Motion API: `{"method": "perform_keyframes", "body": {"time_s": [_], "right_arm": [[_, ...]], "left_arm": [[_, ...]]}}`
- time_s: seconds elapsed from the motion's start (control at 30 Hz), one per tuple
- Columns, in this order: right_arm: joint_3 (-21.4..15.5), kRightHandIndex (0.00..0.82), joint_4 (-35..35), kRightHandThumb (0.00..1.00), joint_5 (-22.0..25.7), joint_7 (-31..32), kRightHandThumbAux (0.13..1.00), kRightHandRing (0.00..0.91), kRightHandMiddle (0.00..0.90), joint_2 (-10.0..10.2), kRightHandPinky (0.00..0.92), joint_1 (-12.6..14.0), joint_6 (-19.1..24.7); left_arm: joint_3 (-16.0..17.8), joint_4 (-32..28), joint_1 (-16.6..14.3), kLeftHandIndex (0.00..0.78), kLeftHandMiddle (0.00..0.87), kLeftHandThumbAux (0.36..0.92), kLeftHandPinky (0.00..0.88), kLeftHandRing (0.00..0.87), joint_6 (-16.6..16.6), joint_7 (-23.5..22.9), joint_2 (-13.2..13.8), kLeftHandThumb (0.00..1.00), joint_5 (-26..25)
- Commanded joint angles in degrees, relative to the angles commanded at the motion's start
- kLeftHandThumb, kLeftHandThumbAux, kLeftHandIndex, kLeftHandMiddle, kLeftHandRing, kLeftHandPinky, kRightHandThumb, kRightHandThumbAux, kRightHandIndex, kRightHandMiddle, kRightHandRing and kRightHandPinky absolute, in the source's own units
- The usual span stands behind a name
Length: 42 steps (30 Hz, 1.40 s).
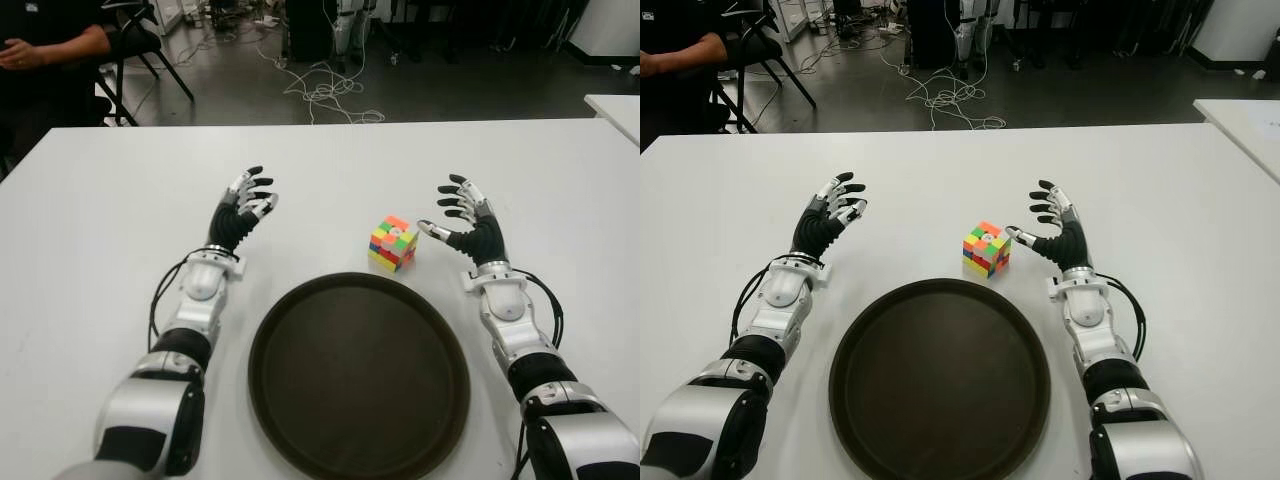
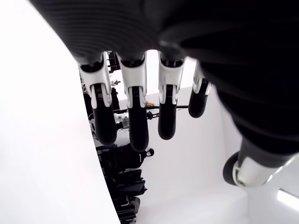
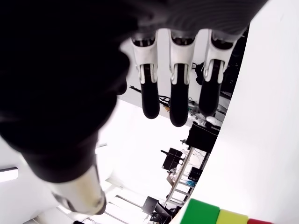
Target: Pick up the Rubik's Cube and put it in the plate
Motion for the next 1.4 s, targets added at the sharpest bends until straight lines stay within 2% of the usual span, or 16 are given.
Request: {"method": "perform_keyframes", "body": {"time_s": [0.4,0.8,1.4], "right_arm": [[0.07,0.174,-0.19,0.128,0.05,0.28,0.831,0.278,0.263,0.09,0.299,0.25,-0.44],[-0.08,0.189,0.72,0.174,-0.01,-0.66,0.842,0.283,0.273,0.31,0.303,-0.13,-0.72],[0.17,0.180,1.98,0.148,0.02,0.18,0.844,0.279,0.266,0.06,0.296,-0.78,-0.94]], "left_arm": [[0.64,0.21,0.15,0.147,0.233,0.619,0.262,0.263,-0.41,-0.83,-0.08,0.077,-0.84],[1.35,0.69,-0.20,0.160,0.255,0.638,0.290,0.278,0.11,-1.92,-0.18,0.083,-1.77],[1.41,1.32,-0.68,0.166,0.247,0.606,0.293,0.274,-0.34,-0.95,-0.02,0.077,-1.05]]}}
